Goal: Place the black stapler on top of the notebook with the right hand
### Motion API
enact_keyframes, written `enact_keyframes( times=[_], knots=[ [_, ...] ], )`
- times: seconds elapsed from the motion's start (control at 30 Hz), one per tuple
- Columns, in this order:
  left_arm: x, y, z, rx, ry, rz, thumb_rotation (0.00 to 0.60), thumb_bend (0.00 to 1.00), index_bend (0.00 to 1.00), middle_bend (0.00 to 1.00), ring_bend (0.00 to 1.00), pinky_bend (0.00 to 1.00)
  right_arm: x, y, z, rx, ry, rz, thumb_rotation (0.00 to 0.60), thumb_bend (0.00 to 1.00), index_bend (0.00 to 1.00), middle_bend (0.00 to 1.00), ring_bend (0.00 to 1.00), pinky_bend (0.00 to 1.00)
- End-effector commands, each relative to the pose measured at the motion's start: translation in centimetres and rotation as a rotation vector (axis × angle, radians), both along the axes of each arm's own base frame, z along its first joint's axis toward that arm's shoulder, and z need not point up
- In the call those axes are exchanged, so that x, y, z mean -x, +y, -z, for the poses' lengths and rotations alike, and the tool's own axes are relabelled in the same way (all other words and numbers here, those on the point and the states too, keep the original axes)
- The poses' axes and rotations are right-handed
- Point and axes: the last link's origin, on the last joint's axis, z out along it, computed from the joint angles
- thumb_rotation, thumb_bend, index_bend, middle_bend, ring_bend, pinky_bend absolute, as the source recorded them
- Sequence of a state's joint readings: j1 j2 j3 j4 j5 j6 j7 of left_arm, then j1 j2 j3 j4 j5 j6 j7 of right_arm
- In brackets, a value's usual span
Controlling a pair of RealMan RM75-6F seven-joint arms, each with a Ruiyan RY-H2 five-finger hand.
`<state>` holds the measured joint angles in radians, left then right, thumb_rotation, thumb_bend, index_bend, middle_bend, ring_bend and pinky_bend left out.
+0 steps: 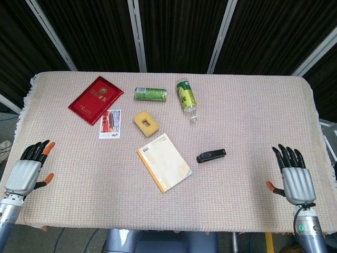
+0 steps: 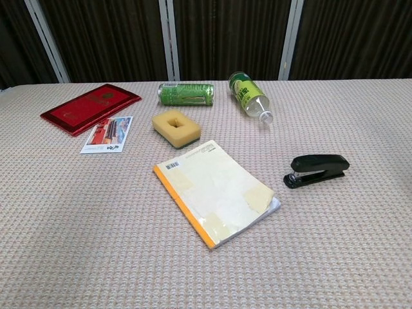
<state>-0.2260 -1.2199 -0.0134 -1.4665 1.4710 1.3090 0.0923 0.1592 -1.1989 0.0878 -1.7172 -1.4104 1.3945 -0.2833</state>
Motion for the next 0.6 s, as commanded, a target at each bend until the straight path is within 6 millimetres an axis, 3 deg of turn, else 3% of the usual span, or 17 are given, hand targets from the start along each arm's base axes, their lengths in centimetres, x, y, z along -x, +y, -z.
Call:
enact_keyframes(
  times=[0.03,0.27,0.6],
  knots=[
    [-0.1,0.1,0.0,-0.002,-0.002,0.007,0.600,0.31,0.00,0.00,0.00,0.09,-0.7,-0.8,1.8,-0.071,0.007,-0.051,0.600,0.13,0.17,0.12,0.04,0.19],
    [-0.1,0.7,0.3,0.006,-0.002,0.000,0.600,0.31,0.00,0.00,0.00,0.09,-3.1,-3.5,5.5,-0.198,-0.009,-0.143,0.600,0.16,0.23,0.19,0.12,0.26],
    [0.3,1.3,0.2,0.002,-0.010,-0.026,0.600,0.31,0.00,0.00,0.00,0.09,-4.4,-6.4,7.4,-0.277,-0.009,-0.161,0.600,0.17,0.24,0.21,0.13,0.26]
  ],
)
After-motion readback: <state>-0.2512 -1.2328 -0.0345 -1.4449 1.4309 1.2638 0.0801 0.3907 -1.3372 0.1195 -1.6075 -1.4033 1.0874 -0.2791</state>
